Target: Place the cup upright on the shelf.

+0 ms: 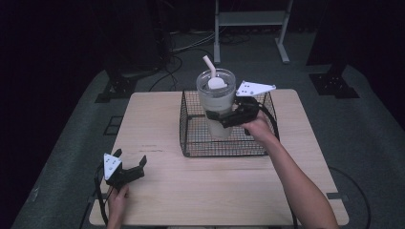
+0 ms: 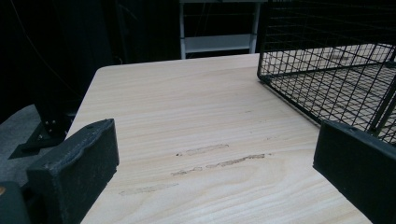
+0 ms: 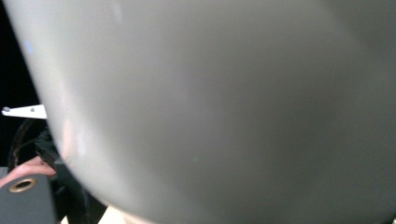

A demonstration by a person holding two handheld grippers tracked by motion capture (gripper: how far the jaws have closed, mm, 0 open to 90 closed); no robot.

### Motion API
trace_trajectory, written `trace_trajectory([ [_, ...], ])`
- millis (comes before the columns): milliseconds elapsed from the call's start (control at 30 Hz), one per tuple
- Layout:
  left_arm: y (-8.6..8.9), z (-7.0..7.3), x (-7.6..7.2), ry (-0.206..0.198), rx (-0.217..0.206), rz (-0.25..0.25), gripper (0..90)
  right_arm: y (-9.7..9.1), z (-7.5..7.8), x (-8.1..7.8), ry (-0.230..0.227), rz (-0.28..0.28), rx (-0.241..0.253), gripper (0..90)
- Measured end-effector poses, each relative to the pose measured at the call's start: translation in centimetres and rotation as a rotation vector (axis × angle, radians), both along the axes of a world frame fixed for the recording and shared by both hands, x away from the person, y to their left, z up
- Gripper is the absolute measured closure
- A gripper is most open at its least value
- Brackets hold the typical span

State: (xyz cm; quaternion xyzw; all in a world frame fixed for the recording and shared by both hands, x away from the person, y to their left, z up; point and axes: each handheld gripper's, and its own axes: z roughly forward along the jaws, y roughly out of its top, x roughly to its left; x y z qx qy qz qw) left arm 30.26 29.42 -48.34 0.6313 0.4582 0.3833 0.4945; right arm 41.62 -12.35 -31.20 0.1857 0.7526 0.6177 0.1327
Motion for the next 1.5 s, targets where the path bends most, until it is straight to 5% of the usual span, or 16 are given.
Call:
trace_trajectory([
  [367,0.0,0.0,-0.1,0.004,-0.001,-0.001,0.0,1.3,-1.3,3.6,0.008,0.001,-0.021,7.5],
  [867,0.1,0.0,-0.1,0.002,-0.001,-0.004,0.0,3.2,-4.7,7.7,0.088,0.033,-0.065,7.5],
  [1133,0.1,0.0,-0.1,0.002,-0.001,-0.006,0.0,4.3,-6.1,9.0,0.108,0.064,-0.077,7.5],
  [1500,0.1,0.0,-0.1,-0.004,-0.015,-0.006,0.0,4.8,-9.2,11.0,0.152,0.036,-0.127,7.5],
])
